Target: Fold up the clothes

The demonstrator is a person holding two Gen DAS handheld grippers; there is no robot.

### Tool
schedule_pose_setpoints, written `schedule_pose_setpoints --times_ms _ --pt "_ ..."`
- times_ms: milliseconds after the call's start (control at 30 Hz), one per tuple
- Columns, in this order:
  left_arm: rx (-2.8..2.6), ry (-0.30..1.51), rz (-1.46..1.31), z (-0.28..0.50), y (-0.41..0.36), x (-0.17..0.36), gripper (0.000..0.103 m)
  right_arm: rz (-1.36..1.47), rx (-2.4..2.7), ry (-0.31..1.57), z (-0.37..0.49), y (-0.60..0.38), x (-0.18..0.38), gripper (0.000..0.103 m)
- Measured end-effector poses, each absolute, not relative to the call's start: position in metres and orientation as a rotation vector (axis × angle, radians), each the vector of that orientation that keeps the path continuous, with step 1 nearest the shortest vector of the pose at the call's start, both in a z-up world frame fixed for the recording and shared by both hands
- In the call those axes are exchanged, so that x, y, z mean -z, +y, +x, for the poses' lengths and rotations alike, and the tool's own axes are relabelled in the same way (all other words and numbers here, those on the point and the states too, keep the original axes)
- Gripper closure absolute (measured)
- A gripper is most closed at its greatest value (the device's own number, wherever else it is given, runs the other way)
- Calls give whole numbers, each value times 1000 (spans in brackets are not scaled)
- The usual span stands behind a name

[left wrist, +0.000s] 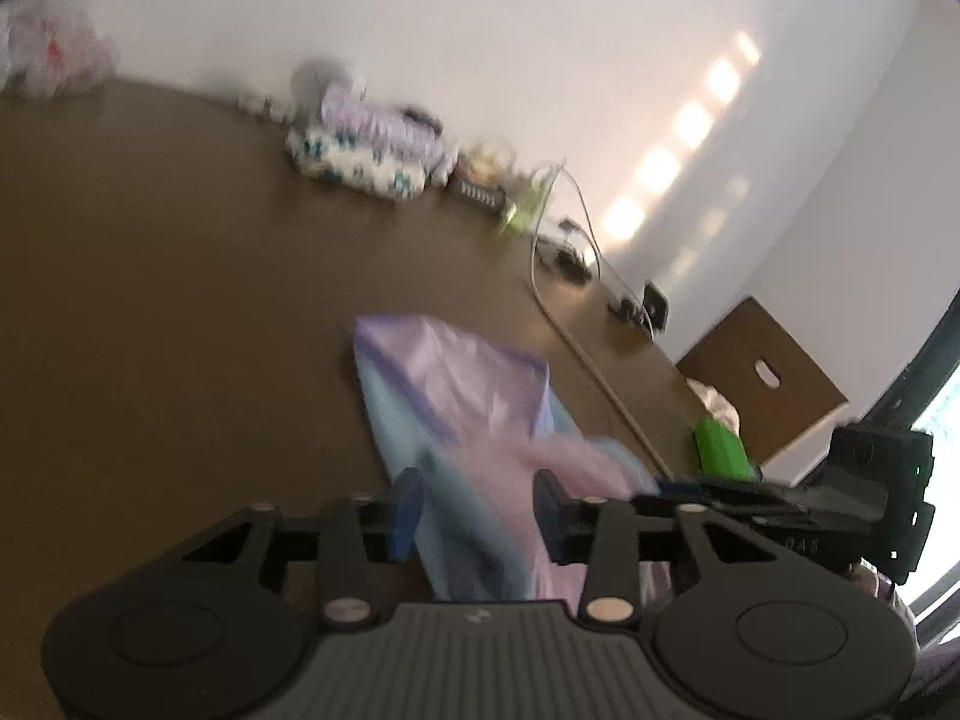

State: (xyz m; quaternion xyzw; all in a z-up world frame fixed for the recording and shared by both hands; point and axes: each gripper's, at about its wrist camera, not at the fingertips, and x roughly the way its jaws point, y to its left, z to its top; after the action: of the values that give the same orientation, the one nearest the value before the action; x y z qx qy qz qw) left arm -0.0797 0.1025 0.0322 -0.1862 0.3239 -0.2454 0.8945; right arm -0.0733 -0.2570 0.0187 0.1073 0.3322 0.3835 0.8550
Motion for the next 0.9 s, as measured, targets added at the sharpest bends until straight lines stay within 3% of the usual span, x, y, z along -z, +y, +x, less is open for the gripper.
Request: schedule_pose_setpoints --times_ms 100,167,200,433,633,733,900 --pt "534 666 -331 -74 69 -31 64 255 -730 729 -62 -253 -9 70" --pt "520 673 -236 -74 47 -22 65 248 -675 746 -58 -248 -3 99" --pt "505 672 -193 -75 41 -18 65 225 -660 733 -62 -247 -4 101" --pt "501 638 -68 -85 27 -1 60 74 -619 710 -82 -240 -7 98" --pt "500 607 -19 -91 20 3 55 0 -633 554 -94 -225 -35 96" --pt "502 641 -88 -86 34 -3 55 -6 -686 656 -87 -213 -14 96" --pt "544 602 -172 -102 54 -23 58 7 -649 596 -99 -223 -19 95"
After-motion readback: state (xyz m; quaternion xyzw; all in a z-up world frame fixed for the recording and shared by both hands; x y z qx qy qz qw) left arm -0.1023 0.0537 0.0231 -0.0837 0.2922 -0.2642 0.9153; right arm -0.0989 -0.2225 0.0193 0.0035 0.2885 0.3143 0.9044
